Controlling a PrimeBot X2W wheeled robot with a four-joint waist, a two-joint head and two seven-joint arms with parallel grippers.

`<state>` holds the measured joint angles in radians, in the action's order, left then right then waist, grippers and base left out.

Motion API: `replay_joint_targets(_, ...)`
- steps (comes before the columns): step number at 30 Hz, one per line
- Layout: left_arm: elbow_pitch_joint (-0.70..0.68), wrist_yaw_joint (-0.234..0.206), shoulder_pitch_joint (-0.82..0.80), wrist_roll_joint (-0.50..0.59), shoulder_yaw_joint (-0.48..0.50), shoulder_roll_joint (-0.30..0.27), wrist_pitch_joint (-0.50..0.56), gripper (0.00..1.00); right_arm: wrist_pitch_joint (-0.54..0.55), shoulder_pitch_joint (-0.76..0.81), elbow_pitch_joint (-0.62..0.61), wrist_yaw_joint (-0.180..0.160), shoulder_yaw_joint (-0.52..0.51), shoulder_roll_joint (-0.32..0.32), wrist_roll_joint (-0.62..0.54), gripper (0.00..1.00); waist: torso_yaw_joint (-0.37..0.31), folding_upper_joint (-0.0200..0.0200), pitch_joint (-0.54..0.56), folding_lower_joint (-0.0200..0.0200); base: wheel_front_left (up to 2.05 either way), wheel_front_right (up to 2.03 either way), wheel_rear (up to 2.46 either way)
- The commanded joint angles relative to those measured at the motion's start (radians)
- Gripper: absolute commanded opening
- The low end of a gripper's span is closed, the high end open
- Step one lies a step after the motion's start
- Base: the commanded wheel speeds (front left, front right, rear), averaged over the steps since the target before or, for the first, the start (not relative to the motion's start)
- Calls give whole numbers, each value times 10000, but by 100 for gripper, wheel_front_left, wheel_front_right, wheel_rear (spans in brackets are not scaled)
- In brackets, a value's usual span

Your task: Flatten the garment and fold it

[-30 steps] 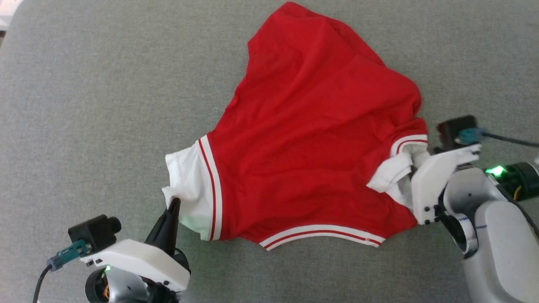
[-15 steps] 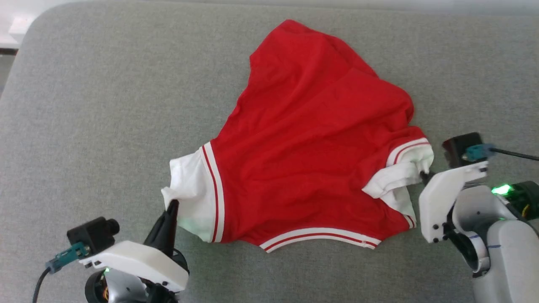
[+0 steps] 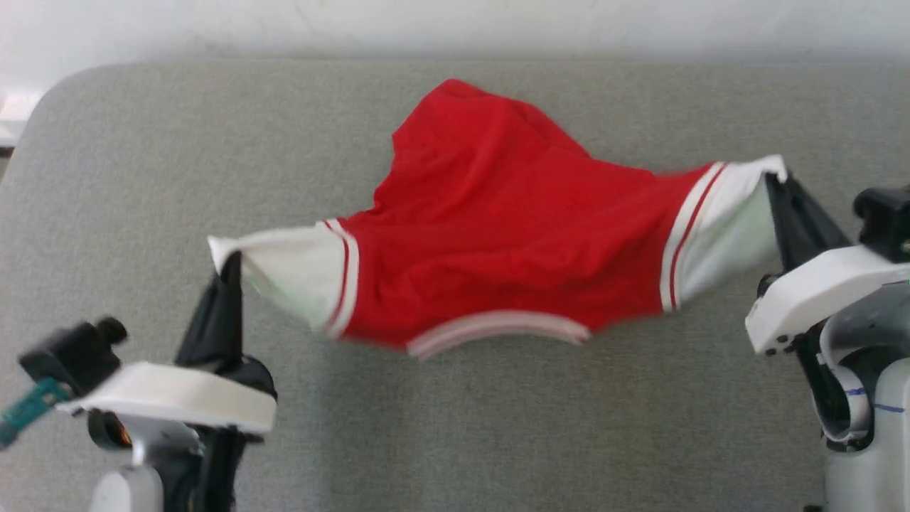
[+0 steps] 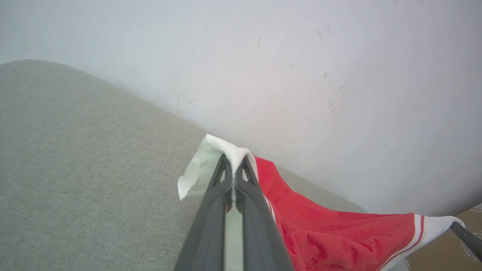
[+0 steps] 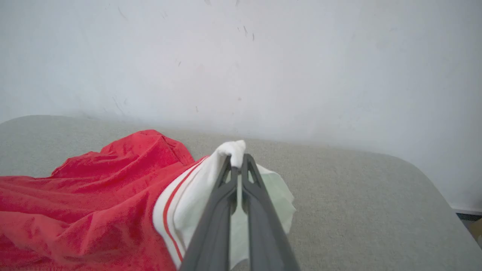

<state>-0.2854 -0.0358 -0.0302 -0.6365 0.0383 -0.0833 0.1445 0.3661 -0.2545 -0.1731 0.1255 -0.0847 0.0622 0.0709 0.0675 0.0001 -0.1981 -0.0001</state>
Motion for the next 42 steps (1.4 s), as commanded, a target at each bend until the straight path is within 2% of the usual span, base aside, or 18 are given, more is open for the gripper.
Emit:
replay_joint_targets(1, -95, 68, -234, -44, 54, -74, -56, 0, -91, -172, -108, 52, -5, -26, -35, 0, -199, -1, 215, 1, 0, 0, 0)
replay_joint_targets(5, -630, 105, -1035, -104, 121, -368, 215, 0, -315, -549, -784, 52, 122, -64, 18, 0, -376, -1, 451, 1, 0, 0, 0)
replay_joint_targets(10, -1421, 53, -2270, -57, 55, -924, 1017, 0, -70, -1408, -1731, 52, 386, 19, 89, 0, -549, -1, 684, 1, 0, 0, 0)
replay_joint_targets(18, -2462, -244, -3829, -547, 30, -1482, 2527, 0, 1067, -2851, -3165, 52, 616, 472, 443, 0, -839, -1, 663, 1, 0, 0, 0)
replay_joint_targets(23, -2399, -493, -4534, -835, -36, -1725, 3388, 0, 1961, -3340, -3294, 52, 632, 636, 788, 0, -998, -1, 288, 1, 0, 0, 0)
replay_joint_targets(27, -1535, -780, -5358, -1283, -85, -1585, 3879, 0, 2307, -3912, -2555, 52, 529, 807, 930, 0, -1074, -1, -297, 1, 0, 0, 0)
replay_joint_targets(30, -479, -766, -6419, -1002, -192, -1840, 3973, 0, 2286, -4726, -1637, 52, 600, 940, 841, 0, -1170, -1, -879, 1, 0, 0, 0)
replay_joint_targets(35, 1733, -805, -9054, -306, -426, -2150, 3781, 0, 2010, -7126, 354, 52, 1211, 1318, 114, 0, -1305, -1, -2028, 1, 0, 0, 0)
replay_joint_targets(42, 4324, -525, -12578, 817, -990, -2487, 2949, 0, 1103, -10623, 3287, 52, 1411, 1021, -1141, 0, -1358, -1, -3379, 1, 0, 0, 0)
